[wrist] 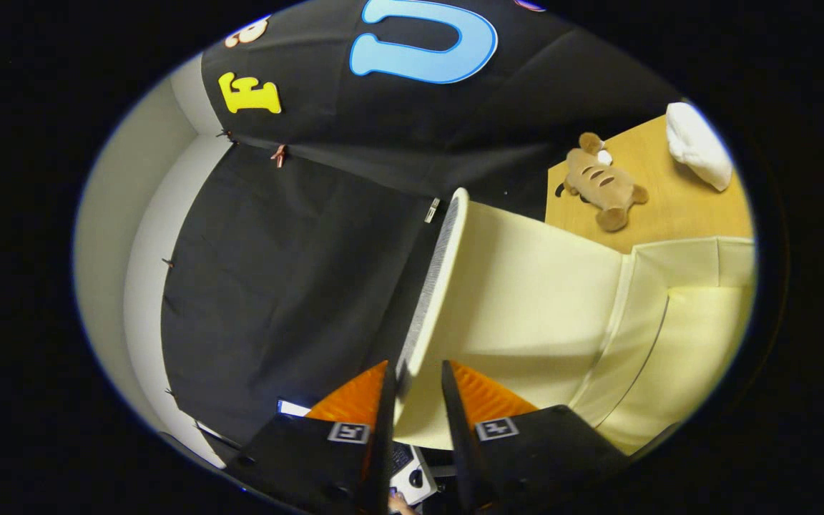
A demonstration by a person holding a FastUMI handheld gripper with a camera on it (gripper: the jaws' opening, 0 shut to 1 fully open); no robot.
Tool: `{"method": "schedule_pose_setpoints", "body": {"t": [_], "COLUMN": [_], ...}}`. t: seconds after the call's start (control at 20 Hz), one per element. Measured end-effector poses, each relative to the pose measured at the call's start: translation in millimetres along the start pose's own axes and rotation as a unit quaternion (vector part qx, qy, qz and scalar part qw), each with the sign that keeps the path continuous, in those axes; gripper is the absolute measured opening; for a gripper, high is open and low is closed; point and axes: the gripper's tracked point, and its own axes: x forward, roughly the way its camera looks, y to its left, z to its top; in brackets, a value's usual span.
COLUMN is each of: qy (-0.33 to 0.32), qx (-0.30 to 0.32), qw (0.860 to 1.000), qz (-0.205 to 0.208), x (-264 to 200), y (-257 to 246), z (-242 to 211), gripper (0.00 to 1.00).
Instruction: Open the storage box then place both shoes into the box .Put the left shoe in first, then the right shoe, with the right side of both shoes facing outward in a uniform manner.
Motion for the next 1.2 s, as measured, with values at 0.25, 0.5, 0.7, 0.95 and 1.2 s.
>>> {"method": "schedule_pose_setpoints", "body": {"t": [0.25, 0.5, 0.7, 0.95, 1.2], "qy": [-0.015, -0.048, -0.106, -0.126, -0.122], "qx": [-0.021, -0.067, -0.094, -0.152, -0.219], "qw": [0.999, 0.996, 0.987, 0.966, 0.902], "qz": [-0.020, -0.047, -0.072, -0.166, -0.351], "x": [-13.1, -69.1, -146.9, -257.7, -355.2], "y": [-5.3, -11.5, -11.0, -57.3, -149.8], "z": [9.2, 28.2, 50.1, 47.8, 25.9], "gripper": [0.73, 0.73, 0.73, 0.72, 0.73]}}
